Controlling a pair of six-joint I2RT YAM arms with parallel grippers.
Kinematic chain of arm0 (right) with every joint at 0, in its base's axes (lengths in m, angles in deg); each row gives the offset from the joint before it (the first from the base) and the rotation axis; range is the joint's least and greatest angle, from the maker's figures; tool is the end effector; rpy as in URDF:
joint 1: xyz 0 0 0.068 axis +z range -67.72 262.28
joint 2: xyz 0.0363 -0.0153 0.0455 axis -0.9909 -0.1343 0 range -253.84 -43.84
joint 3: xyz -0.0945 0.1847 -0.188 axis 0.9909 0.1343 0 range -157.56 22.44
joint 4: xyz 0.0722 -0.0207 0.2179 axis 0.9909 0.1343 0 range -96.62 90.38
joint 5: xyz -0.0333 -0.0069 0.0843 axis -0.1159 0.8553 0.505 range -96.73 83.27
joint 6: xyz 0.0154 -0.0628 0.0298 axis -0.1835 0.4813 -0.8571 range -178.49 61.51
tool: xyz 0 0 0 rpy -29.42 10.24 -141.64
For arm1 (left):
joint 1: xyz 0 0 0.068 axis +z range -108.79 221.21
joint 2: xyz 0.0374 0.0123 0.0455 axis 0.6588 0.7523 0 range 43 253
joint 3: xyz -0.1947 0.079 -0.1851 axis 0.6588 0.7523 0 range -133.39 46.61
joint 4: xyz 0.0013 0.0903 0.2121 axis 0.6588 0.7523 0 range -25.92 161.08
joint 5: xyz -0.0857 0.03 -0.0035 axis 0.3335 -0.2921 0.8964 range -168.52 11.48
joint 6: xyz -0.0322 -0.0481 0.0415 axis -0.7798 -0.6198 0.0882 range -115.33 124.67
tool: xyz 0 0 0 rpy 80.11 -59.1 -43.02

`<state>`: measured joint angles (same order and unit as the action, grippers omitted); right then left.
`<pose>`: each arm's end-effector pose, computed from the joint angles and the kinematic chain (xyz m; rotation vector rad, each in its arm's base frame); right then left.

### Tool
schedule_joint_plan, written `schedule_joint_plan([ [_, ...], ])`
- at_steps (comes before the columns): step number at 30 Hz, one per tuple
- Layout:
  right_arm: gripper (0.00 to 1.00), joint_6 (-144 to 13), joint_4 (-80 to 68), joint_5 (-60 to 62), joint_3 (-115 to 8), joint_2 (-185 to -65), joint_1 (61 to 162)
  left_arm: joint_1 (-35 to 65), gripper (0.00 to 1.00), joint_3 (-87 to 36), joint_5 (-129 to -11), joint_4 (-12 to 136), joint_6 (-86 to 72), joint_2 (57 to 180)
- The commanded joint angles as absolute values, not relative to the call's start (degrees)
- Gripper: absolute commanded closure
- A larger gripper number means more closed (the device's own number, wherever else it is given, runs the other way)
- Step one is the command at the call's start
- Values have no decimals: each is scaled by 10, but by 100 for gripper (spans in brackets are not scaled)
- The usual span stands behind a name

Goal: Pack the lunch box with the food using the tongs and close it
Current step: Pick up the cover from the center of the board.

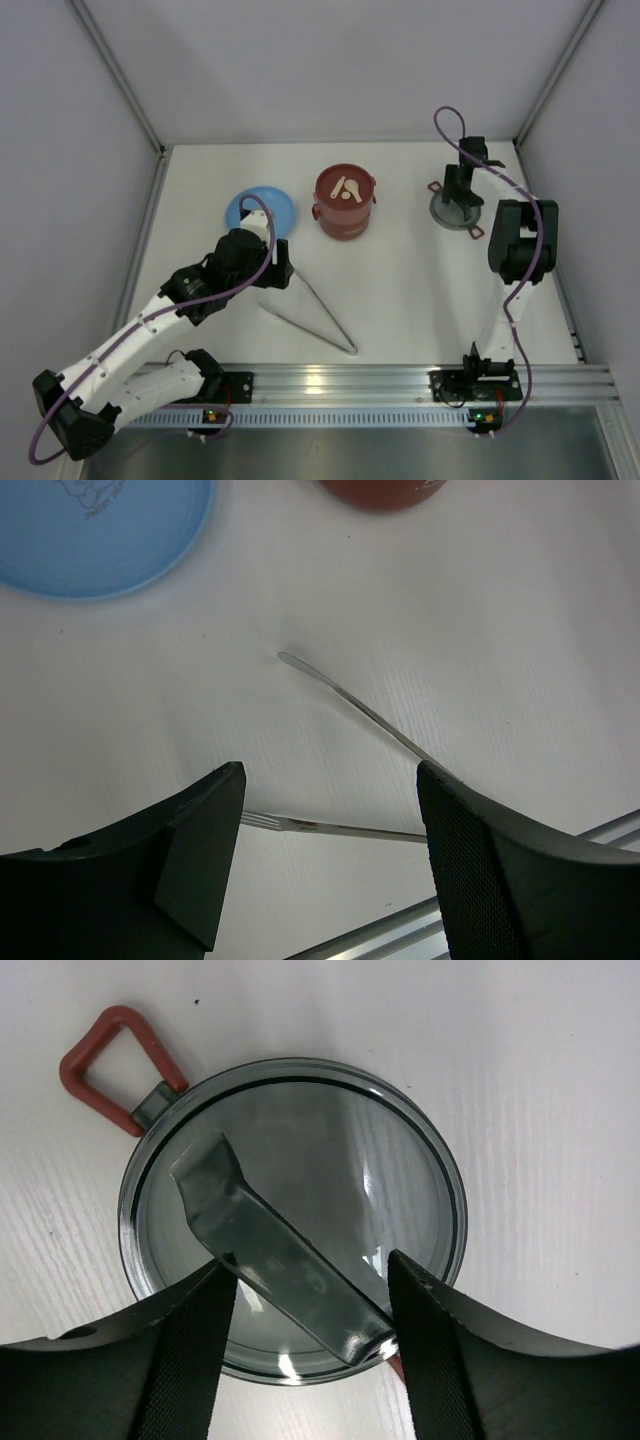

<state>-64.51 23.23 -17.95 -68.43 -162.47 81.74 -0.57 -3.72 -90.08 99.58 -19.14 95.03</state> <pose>0.4356 -0.0156 0.1953 0.2195 2.5518 -0.2158 0.1354 -0.1052 0.3017 0.2380 2.2232 -0.4102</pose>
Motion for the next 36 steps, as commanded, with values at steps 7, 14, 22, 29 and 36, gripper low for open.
schedule_joint_plan([
  [7,60,-682,264,-145,-695,-1599,845,-8,26,-40,-904,962,-185,949],
  [14,76,-697,268,-116,-670,-1552,855,-8,26,-39,-907,964,-186,953],
  [22,85,-713,289,-118,-648,-1516,876,-8,26,-39,-909,966,-187,956],
  [29,92,-736,306,-123,-642,-1448,888,-8,26,-38,-911,967,-189,958],
  [36,99,-822,307,-81,-660,-1339,945,-8,26,-38,-918,963,-190,959],
])
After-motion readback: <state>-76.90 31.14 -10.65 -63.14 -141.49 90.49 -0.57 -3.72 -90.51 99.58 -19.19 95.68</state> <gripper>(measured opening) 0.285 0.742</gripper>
